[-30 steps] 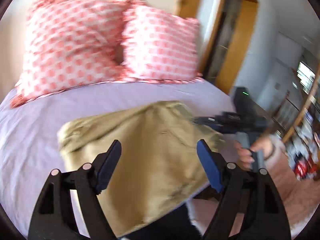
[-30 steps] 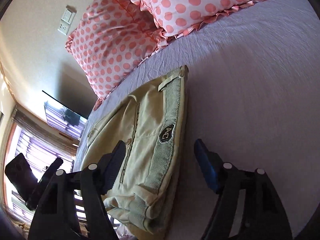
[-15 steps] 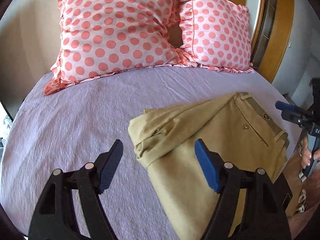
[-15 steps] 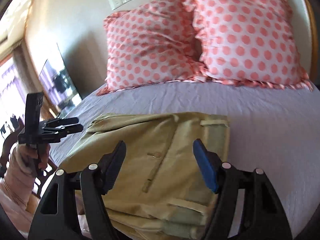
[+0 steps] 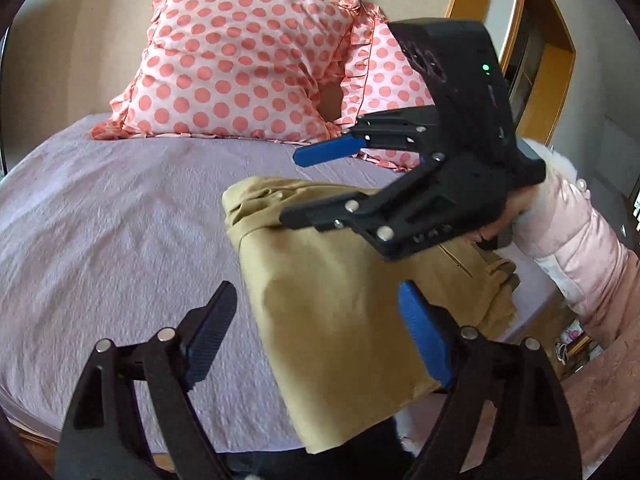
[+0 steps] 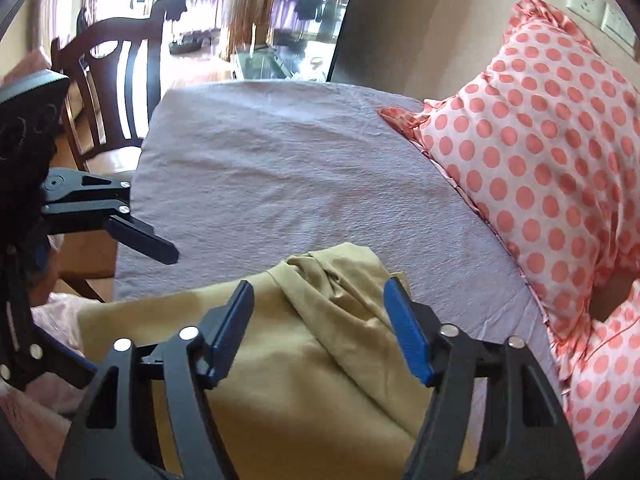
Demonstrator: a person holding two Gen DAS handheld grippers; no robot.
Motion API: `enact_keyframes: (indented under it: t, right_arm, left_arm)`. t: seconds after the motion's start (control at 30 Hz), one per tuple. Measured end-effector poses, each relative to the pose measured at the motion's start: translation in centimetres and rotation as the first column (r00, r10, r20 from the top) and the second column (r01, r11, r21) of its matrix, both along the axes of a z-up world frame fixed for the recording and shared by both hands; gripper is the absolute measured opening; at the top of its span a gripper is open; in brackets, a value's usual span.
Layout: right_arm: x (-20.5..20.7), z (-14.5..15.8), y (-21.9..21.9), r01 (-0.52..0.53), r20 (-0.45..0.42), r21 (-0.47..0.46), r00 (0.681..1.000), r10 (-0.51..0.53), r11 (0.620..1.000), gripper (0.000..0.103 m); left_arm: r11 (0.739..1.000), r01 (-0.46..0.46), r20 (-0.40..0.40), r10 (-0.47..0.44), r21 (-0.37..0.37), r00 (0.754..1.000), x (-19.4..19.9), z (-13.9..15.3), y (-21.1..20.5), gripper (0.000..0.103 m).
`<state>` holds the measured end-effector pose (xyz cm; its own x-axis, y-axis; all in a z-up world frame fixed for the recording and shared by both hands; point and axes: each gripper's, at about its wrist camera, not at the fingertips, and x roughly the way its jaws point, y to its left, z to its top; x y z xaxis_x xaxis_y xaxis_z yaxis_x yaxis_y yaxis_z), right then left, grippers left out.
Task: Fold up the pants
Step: 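Grasp the trouser leg ends with the right gripper and lift them toward the waistband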
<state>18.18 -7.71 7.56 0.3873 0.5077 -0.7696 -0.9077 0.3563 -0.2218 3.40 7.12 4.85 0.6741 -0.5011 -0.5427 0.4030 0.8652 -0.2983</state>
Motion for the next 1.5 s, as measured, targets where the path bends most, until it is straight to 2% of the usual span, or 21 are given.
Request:
enact_keyframes:
  t: [0.07,0.13,0.23,0.27,0.33,0.37,0.47,0.7,1.0,1.1,1.17,1.23,1.3,1.33,1.4,1.43,1.47,1.5]
  right_arm:
    - [1.1,0.3,0.3,0.008,-0.031,0.008,1.000,-0.008,1.000,0.062]
    - [2.2,0.1,0.9,0.009,-0.084,0.017,0.996,-0.008,1.000,0.062]
    - [2.5,-1.8,2.9,-0.005,-0.074,-0.076,0.997,-0.001,0.997,0.062]
    - [2.5,-2.5,3.4,-0.006,-0.071,-0.106,0.997,-0.001,0.994,0.055]
    - [2.7,-3.3,3.7,-0.008,-0.084,-0.128,0.996,-0.003,0.992,0.031]
    - [2.9,-3.3,3.6,-0.001,-0.095,-0.124,0.995,-0.011,0.992,0.023]
    - [3.2,-2.5,3.1,0.024,-0.107,-0.085,0.994,-0.033,0.996,0.012]
    - [5.8,-1.0,2.0,0.145,-0.169,0.010,0.975,-0.142,0.989,0.009]
    - [6.9,2.6,0.1,0.276,-0.197,0.122,0.948,-0.249,0.953,0.008]
    - [7.1,4.7,-1.4,0.306,-0.219,0.212,0.940,-0.260,0.928,0.000]
    - [7.6,7.0,-2.9,0.337,-0.188,0.310,0.938,-0.290,0.889,0.000]
    - [8.2,7.1,-2.8,0.336,-0.175,0.279,0.939,-0.297,0.899,0.000]
    - [7.7,5.7,-1.8,0.300,-0.188,0.222,0.947,-0.262,0.928,0.000]
    - [7.0,4.9,-1.2,0.276,-0.160,0.194,0.956,-0.247,0.941,0.004]
    - [5.8,3.5,0.2,0.220,-0.117,0.125,0.972,-0.206,0.967,0.023]
    - [5.3,3.0,0.8,0.191,-0.091,0.103,0.979,-0.181,0.976,0.037]
    - [4.8,2.7,1.4,0.155,-0.072,0.086,0.986,-0.149,0.984,0.043]
    - [4.6,2.5,2.1,0.123,-0.060,0.063,0.991,-0.120,0.990,0.043]
  left_arm:
    - [0.999,0.037,0.010,-0.036,-0.028,0.999,-0.5,-0.2,-0.1,0.082]
    - [0.998,0.059,0.024,-0.059,-0.009,0.998,-0.8,-0.3,-0.9,0.083]
    - [0.996,0.077,0.014,-0.077,0.040,0.997,-0.8,-1.3,-2.4,0.085]
    - [0.995,0.081,0.006,-0.081,0.066,0.997,-0.9,-1.6,-2.9,0.087]
    - [0.989,0.080,0.007,-0.082,0.121,0.997,-1.1,-2.3,-3.6,0.087]
    - [0.988,0.082,0.007,-0.084,0.128,0.996,-1.2,-2.5,-3.7,0.088]
    - [0.991,0.093,-0.017,-0.092,0.093,0.996,-1.0,-2.9,-3.4,0.088]
    - [0.992,0.106,-0.030,-0.104,0.065,0.994,-1.2,-3.1,-3.2,0.088]
    - [0.992,0.111,-0.051,-0.108,0.054,0.993,-0.8,-2.9,-4.1,0.087]
    - [0.992,0.119,-0.061,-0.116,0.050,0.991,-0.8,-2.9,-4.5,0.087]
    - [0.993,0.112,-0.059,-0.109,0.048,0.992,-0.9,-2.8,-4.5,0.087]
    - [0.995,0.097,-0.071,-0.095,0.020,0.993,-0.5,-2.5,-3.9,0.081]
    - [0.996,0.085,-0.091,-0.085,-0.006,0.992,0.0,-2.2,-3.2,0.080]
    - [0.998,0.066,-0.082,-0.066,0.000,0.994,0.1,-1.9,-2.8,0.081]
    - [1.000,0.007,-0.051,-0.006,0.030,0.999,0.4,-1.1,-2.0,0.084]
    - [0.998,-0.027,-0.047,0.030,0.048,0.998,0.9,-0.7,-1.6,0.086]
    - [0.997,-0.061,-0.044,0.064,0.056,0.997,1.4,-0.5,-1.2,0.089]
    - [0.995,-0.084,-0.048,0.087,0.060,0.995,2.0,-0.5,-0.8,0.090]
